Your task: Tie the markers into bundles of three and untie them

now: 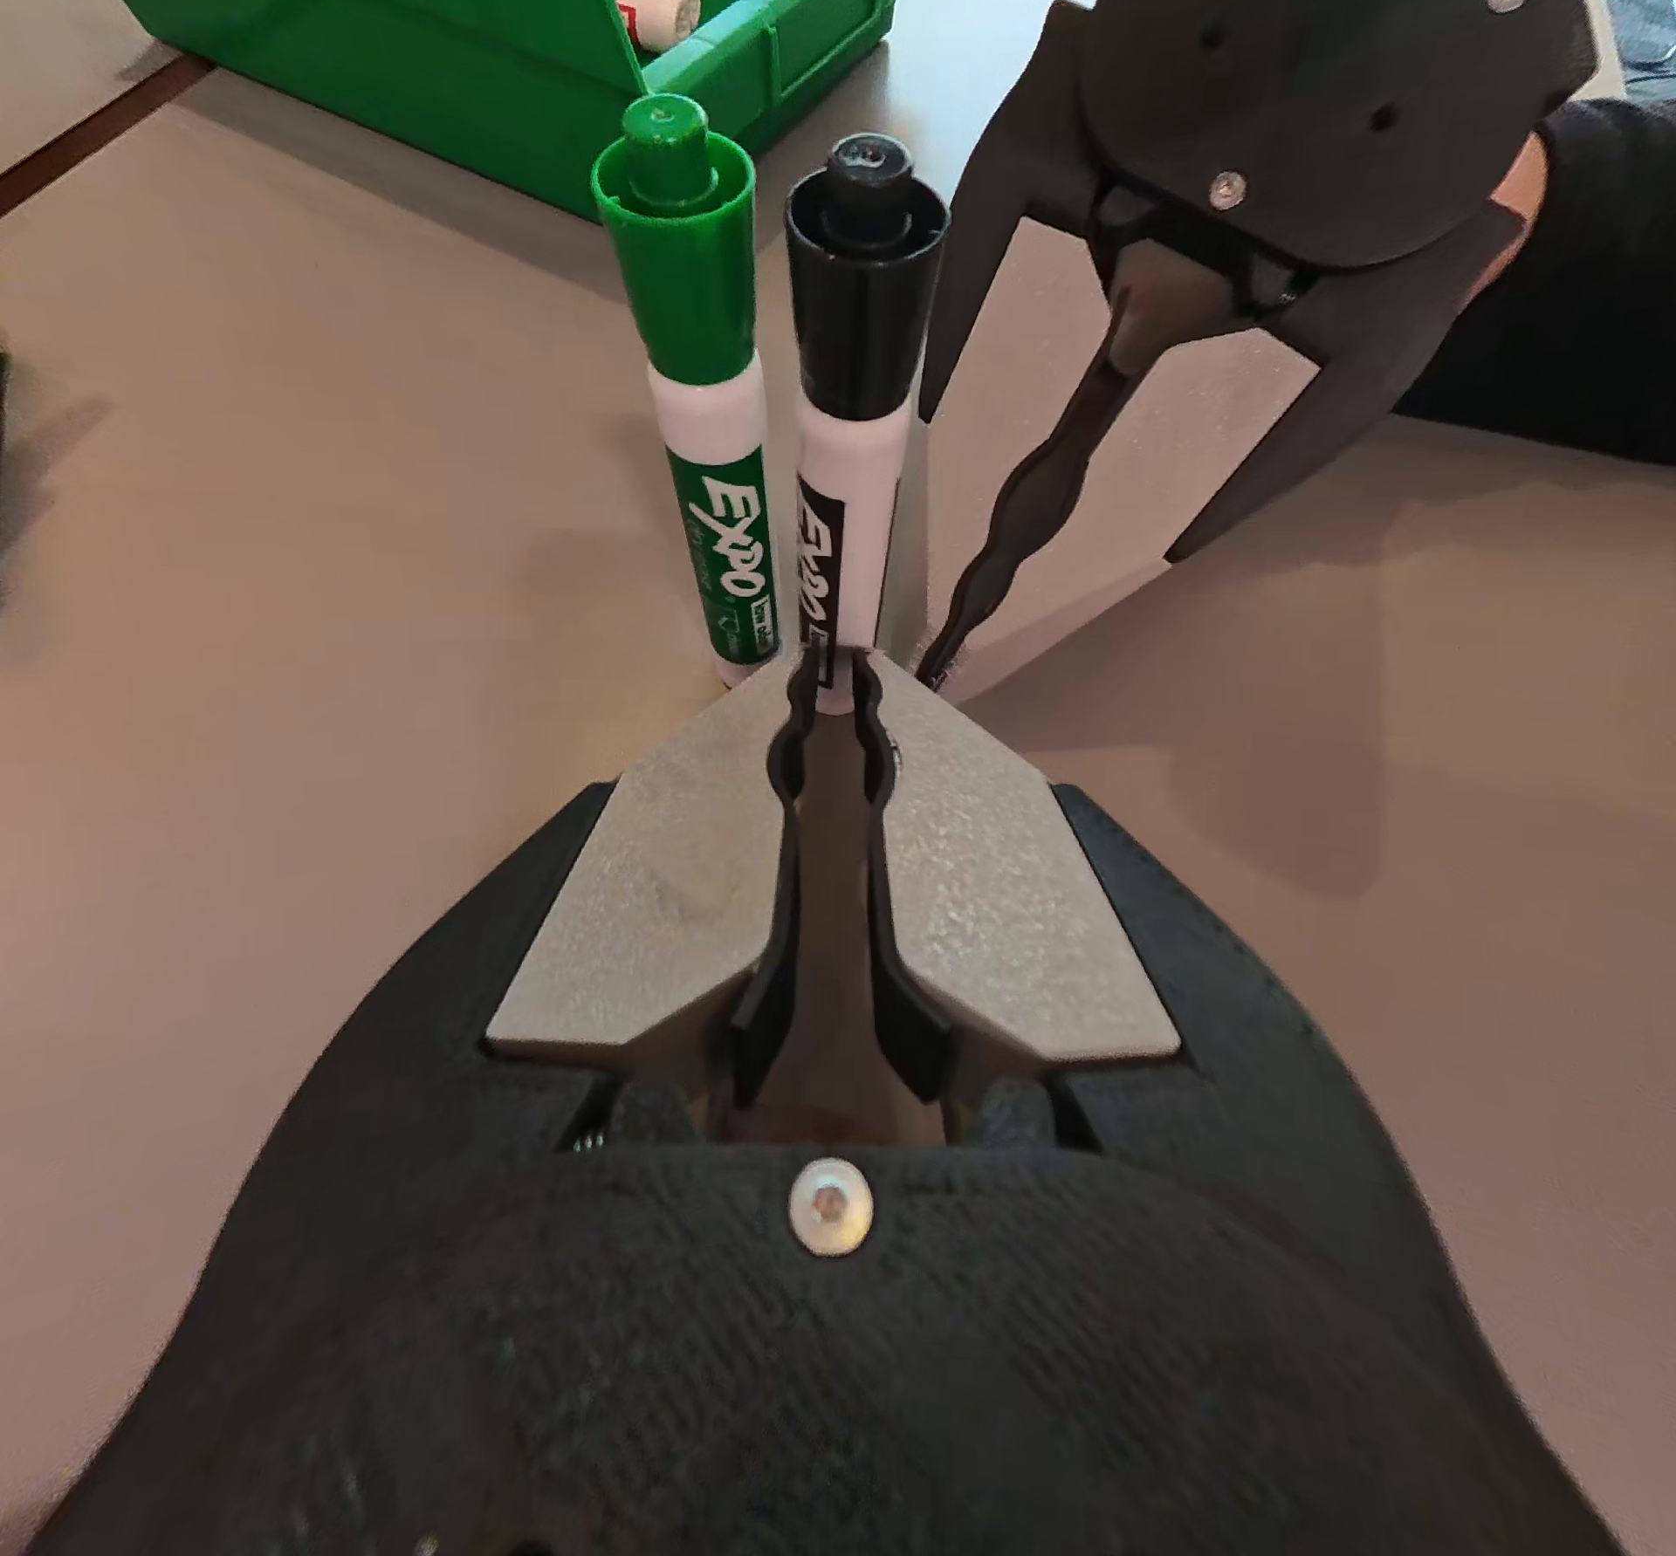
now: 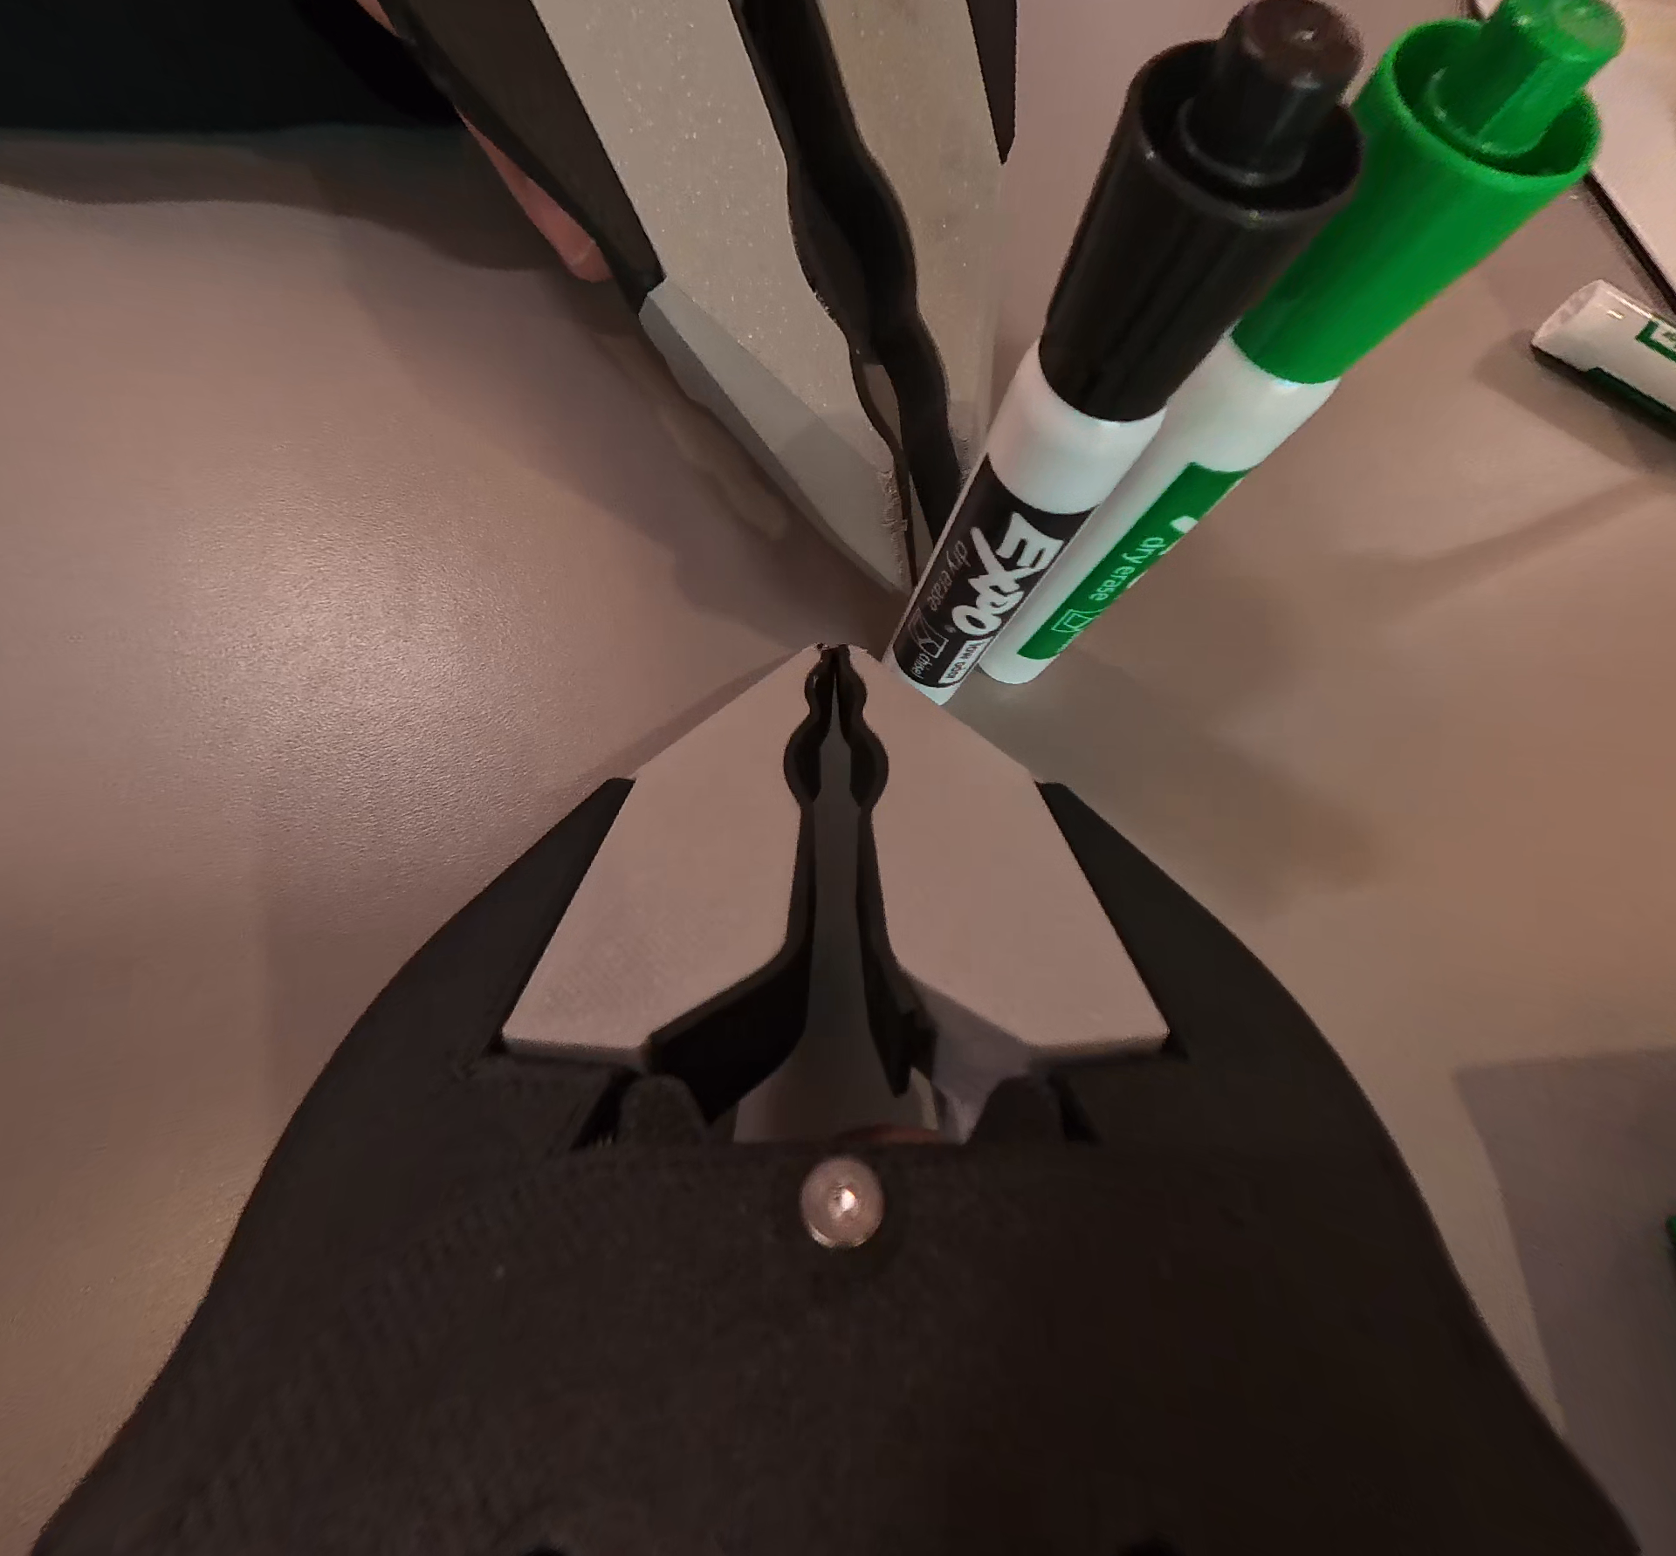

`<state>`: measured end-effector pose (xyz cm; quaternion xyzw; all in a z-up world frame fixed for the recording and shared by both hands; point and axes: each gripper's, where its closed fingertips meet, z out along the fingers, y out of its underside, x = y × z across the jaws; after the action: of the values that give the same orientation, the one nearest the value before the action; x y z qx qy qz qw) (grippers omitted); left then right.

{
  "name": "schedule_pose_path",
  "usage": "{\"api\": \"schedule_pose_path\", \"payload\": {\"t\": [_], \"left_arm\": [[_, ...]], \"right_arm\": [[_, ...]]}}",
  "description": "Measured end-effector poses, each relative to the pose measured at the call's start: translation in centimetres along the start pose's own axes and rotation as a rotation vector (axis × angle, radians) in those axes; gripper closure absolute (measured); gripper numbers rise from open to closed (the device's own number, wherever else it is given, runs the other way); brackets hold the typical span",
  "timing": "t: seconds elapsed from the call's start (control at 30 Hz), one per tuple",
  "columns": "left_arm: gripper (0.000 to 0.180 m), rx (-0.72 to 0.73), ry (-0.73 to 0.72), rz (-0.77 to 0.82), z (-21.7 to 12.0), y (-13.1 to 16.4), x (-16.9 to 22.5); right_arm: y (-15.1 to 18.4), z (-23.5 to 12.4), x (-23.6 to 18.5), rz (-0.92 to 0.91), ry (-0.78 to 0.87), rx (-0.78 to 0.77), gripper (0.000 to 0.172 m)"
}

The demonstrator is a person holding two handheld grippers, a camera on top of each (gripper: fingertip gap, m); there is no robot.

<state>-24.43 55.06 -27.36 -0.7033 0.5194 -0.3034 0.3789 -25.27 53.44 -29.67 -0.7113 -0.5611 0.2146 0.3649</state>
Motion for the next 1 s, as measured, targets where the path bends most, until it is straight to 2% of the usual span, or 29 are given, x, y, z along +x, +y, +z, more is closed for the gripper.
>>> {"api": "schedule_pose_path", "payload": {"t": [1.0], "left_arm": [[0.172, -0.010, -0.027, -0.011, 0.14, 0.08, -0.43]], "right_arm": [[0.07, 0.35, 0.90, 0.000, 0.049, -0.018, 0.172]]}}
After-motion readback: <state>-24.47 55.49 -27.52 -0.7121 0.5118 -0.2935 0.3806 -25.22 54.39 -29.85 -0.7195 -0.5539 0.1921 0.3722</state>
